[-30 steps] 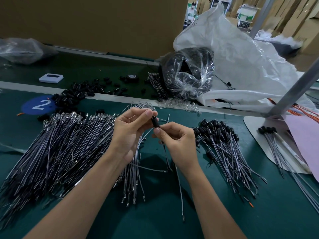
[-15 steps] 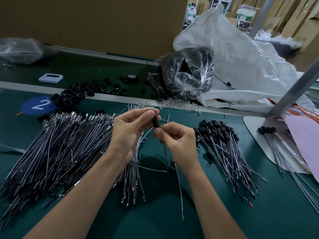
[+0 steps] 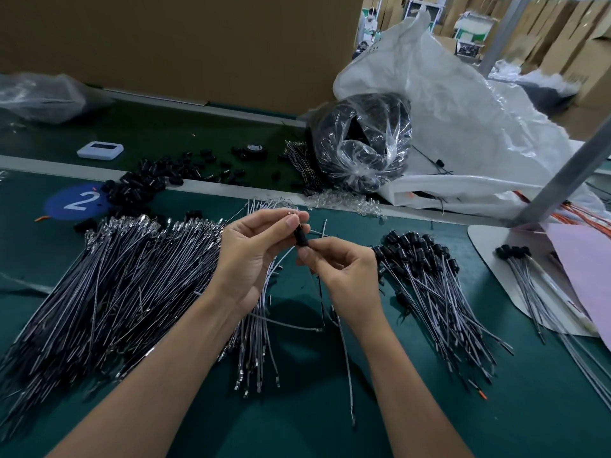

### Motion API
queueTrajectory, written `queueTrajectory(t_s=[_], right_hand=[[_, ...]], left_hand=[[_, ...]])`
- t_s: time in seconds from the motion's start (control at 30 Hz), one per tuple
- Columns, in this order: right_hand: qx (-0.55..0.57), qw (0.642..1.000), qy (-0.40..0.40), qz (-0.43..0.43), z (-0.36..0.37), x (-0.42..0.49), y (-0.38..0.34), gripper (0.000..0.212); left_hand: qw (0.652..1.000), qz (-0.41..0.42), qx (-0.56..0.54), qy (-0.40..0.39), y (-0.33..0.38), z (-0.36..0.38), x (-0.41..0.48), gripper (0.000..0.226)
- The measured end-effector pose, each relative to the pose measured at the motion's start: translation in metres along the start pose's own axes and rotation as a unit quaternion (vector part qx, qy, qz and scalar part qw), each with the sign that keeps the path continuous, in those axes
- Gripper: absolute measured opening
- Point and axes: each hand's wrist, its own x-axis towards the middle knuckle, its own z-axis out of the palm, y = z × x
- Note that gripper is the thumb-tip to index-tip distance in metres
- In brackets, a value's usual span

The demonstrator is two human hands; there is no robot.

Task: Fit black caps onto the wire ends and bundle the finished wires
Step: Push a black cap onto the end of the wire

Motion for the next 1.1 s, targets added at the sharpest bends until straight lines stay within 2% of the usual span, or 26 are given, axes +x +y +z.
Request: queueTrajectory(t_s=[0.13, 0.2, 0.3, 0.37, 0.57, 0.73, 0.87, 1.1], right_hand=[[0.005, 1.0, -0.014, 0.012, -0.001, 0.0, 0.0, 0.02], [0.004, 1.0, -0.007, 0.001, -0.002, 0.0, 0.001, 0.018], [0.011, 1.0, 0.022, -0.015, -0.003, 0.001, 0.003, 0.013], [0.017, 0.999, 0.038, -0.019, -0.004, 0.002, 0.006, 0.013], [0.023, 0.998, 0.043, -0.035, -0.002, 0.003, 0.007, 0.008], [0.006, 0.997, 0.049, -0.054, 0.0, 0.0, 0.002, 0.017], [0.008, 0.997, 0.044, -0.058, 0.0, -0.001, 0.002, 0.007], [-0.01, 0.995, 0.033, -0.092, 0.001, -0.003, 0.002, 0.015]], left_hand=[[1.0, 0.008, 0.022, -0.003, 0.0, 0.001, -0.001, 0.011], [0.999, 0.003, 0.041, -0.012, 0.0, 0.002, -0.001, 0.019], [0.992, -0.026, 0.118, -0.044, -0.004, 0.004, -0.003, 0.038], [0.986, -0.022, 0.159, -0.051, -0.007, 0.008, -0.005, 0.036], [0.99, 0.038, 0.129, -0.035, -0.009, 0.013, -0.007, 0.023], [0.993, 0.065, 0.099, -0.026, -0.004, 0.015, -0.006, 0.023], [0.991, 0.08, 0.091, -0.056, -0.001, 0.015, -0.008, 0.022], [0.988, 0.098, 0.105, -0.06, 0.001, 0.015, -0.009, 0.023]])
